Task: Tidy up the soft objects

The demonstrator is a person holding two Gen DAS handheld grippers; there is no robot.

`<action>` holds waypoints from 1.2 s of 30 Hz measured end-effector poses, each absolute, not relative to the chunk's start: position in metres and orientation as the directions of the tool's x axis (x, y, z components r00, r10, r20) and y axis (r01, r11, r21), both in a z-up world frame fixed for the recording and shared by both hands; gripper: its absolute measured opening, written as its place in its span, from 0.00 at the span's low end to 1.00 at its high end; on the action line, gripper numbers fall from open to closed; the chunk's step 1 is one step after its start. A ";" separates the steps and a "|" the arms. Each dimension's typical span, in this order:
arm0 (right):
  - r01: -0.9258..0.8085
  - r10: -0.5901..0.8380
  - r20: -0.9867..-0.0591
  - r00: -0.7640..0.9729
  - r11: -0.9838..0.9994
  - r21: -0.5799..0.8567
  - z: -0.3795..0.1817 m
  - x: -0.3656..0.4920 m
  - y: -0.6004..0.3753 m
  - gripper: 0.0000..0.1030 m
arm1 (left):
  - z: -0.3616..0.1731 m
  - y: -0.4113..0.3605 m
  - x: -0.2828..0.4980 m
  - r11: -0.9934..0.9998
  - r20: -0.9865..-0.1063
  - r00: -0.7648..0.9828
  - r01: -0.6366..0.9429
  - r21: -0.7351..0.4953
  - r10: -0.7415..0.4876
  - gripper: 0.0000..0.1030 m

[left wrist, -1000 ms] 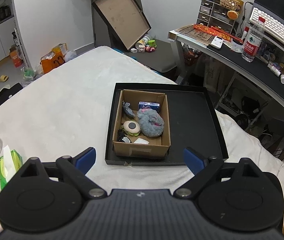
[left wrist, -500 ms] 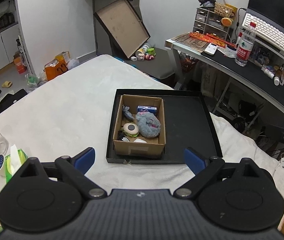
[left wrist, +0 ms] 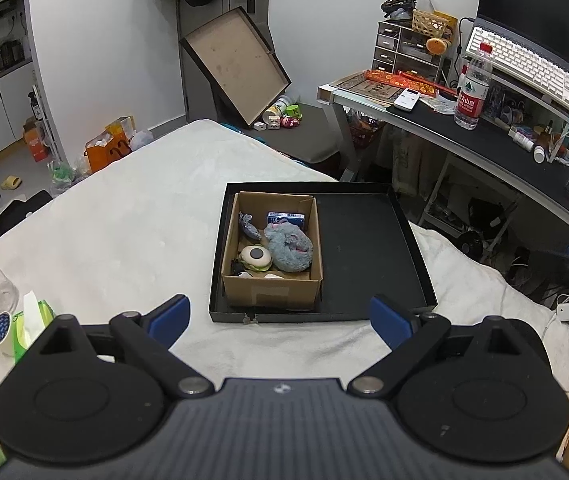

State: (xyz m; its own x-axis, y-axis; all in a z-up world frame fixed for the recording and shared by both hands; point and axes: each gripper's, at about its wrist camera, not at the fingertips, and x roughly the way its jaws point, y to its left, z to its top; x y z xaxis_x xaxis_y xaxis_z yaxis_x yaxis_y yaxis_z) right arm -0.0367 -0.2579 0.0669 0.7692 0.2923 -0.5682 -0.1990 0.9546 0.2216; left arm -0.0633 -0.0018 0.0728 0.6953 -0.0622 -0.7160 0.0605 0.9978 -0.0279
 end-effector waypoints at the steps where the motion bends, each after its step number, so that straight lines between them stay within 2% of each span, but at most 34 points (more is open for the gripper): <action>1: -0.204 0.298 -0.568 0.767 0.953 0.224 0.066 -0.037 -0.258 1.00 | 0.073 -0.002 -0.064 0.998 -0.714 0.697 0.059 -0.030 -0.063 0.93; 36: -0.200 0.314 -0.591 0.743 0.947 0.251 0.055 -0.040 -0.252 1.00 | 0.057 0.004 -0.066 0.998 -0.730 0.681 0.048 -0.040 -0.062 0.93</action>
State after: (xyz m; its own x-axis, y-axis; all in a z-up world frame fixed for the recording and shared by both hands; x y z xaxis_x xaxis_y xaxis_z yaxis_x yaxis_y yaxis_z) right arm -0.0401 -0.2524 0.0551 0.7430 0.3139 -0.5911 -0.2004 0.9470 0.2510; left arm -0.0663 0.0035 0.0569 0.6811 -0.0618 -0.7295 0.0479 0.9981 -0.0397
